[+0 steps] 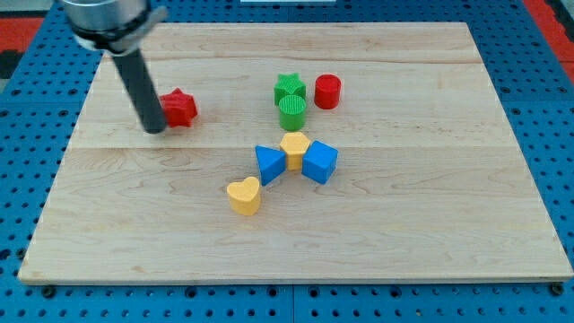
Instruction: Make a group of red blocks green blocks
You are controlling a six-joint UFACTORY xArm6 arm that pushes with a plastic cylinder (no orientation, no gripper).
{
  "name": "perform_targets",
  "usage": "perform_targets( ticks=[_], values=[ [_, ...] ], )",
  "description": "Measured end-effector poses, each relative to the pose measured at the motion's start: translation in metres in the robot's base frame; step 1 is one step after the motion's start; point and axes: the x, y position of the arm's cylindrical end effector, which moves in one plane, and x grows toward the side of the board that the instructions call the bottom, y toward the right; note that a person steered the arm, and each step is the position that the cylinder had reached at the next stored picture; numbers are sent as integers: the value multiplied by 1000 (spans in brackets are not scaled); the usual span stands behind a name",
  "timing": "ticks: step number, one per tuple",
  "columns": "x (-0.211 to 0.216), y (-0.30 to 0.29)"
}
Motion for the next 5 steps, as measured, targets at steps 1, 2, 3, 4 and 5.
perform_targets(
  ticks=[1,2,3,4,5],
  values=[
    [0,35],
    [-10,3],
    [-29,-40],
    [-37,-15],
    [-27,57]
  ],
)
